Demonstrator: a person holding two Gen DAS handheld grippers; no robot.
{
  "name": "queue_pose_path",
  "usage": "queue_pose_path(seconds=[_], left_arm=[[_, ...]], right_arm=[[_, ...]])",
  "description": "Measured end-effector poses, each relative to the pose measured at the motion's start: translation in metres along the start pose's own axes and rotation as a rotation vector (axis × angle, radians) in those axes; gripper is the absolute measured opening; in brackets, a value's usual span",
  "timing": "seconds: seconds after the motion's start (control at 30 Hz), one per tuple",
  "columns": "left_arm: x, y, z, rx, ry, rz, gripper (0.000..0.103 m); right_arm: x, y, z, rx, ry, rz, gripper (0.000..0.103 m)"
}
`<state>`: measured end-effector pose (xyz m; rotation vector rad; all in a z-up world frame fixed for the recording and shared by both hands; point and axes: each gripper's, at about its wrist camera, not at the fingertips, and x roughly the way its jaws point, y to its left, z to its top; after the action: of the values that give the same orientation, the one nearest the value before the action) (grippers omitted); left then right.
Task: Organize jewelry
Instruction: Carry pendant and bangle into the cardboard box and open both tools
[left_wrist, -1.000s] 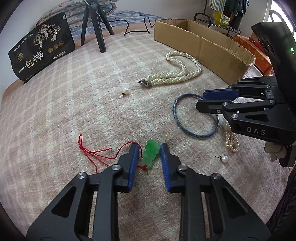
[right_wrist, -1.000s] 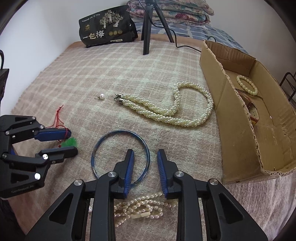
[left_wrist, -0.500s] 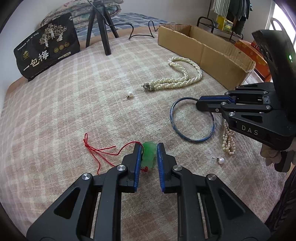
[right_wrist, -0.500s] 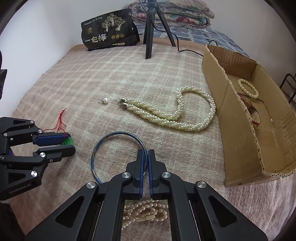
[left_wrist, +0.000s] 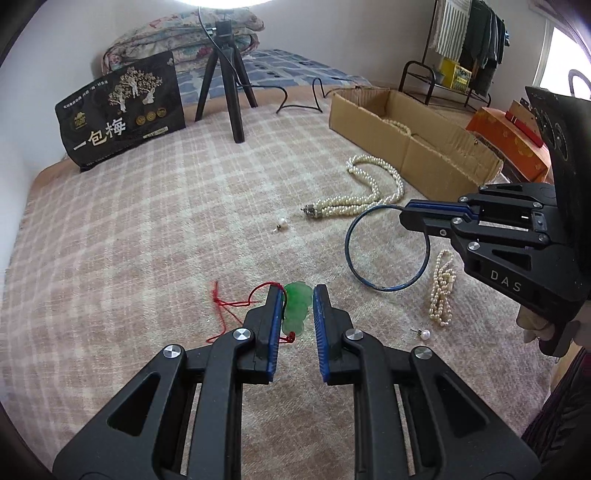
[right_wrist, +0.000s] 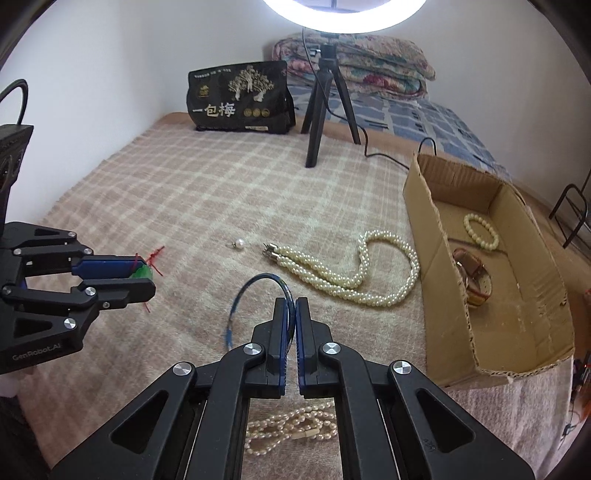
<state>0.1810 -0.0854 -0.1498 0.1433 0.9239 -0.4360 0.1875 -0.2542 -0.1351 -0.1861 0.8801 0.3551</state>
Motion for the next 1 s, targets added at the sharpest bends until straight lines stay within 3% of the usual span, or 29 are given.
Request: queue_pose_path(seconds=[0.57, 1.0], left_arm=[[-0.041, 0.001, 0.012, -0.045, -0.091, -0.028, 0.015], [-0.067, -0.025, 0.049, -0.060, -0.175, -0.105, 0.015]], right_arm=[[-0.038, 0.004, 0.014, -0.026, -0.087, -0.038, 0.002], [-0.084, -0.048, 0.027, 0.070, -0.207, -0.113, 0.002]])
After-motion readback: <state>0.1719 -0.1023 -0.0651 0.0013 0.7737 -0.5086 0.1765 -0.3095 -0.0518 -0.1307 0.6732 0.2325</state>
